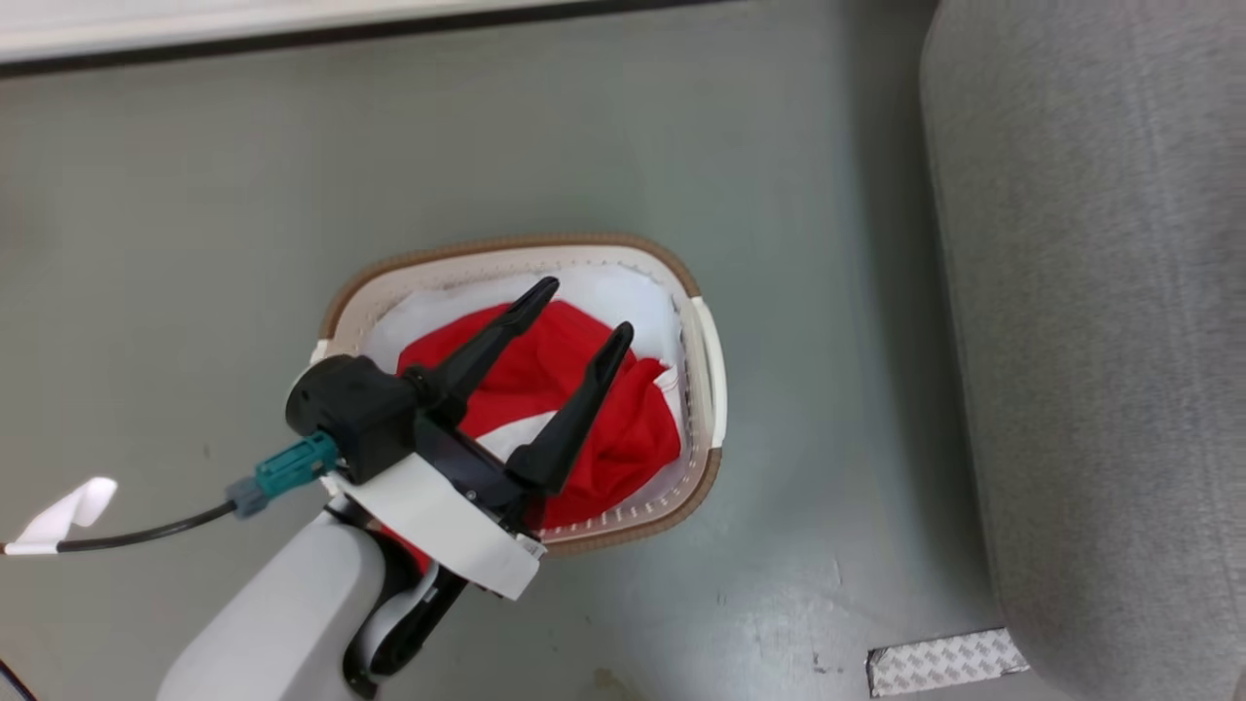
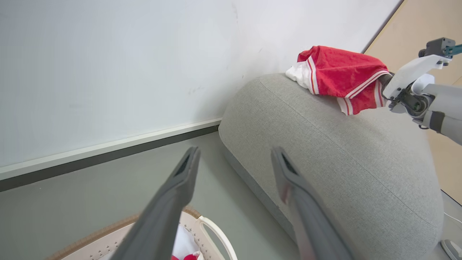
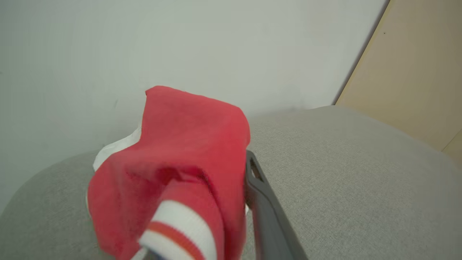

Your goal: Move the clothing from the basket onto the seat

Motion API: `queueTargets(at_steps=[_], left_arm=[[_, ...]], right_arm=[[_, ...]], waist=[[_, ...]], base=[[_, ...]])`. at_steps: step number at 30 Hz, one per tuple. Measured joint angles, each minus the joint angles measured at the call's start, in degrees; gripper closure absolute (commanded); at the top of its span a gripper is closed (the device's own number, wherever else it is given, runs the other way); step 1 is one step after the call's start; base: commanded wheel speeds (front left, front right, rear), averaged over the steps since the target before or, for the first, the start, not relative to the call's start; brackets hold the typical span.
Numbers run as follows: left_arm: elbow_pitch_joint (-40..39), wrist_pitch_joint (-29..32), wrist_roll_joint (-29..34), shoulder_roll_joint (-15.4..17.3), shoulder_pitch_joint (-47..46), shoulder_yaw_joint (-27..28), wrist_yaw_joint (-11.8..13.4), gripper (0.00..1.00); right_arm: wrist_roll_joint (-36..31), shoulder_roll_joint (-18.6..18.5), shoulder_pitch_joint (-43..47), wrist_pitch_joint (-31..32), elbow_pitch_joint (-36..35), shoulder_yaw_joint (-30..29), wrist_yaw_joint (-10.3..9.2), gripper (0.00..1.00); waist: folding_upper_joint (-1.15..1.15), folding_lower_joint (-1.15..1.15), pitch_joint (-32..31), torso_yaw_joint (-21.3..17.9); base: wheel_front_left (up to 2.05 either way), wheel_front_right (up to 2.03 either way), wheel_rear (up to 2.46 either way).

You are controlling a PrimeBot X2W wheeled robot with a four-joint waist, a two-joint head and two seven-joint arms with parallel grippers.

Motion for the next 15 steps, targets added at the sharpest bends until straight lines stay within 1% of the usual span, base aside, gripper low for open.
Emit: queueTargets(at_steps=[1,6,10,13,15], left_arm=[[0.15,-0.01,-0.19,0.01,0.15,0.08,0.13,0.0],[1.31,-0.42,-1.11,0.0,1.42,0.1,0.38,0.0],[2.64,-1.43,-1.7,-0.54,2.89,-0.07,0.65,0.0],[3.99,-2.54,-2.38,-1.19,4.6,0.04,1.11,0.0],[4.95,-3.3,-3.47,-1.71,6.05,0.34,1.51,0.0]], right_arm=[[-1.15,0.23,0.01,0.01,0.32,-0.38,0.0,0.0],[-5.11,0.94,-0.02,0.14,3.16,-0.4,0.0,0.0],[-6.04,1.01,1.87,-0.81,5.08,1.08,0.0,0.0],[-4.21,1.01,6.11,-1.15,5.94,3.99,0.0,0.0],[-0.34,1.22,9.33,-1.27,4.27,7.91,0.0,0.0]], waist=[[0.0,0.0,-0.61,-0.12],[0.0,0.0,-3.87,-0.74],[0.0,-0.01,-6.99,-1.0],[0.0,-0.01,-9.7,-1.07],[0.0,-0.01,-11.7,-1.06]], base=[[0.0,0.0,0.0],[0.0,0.0,0.0],[0.0,0.0,0.0],[0.0,0.0,0.0],[0.0,0.0,0.0]])
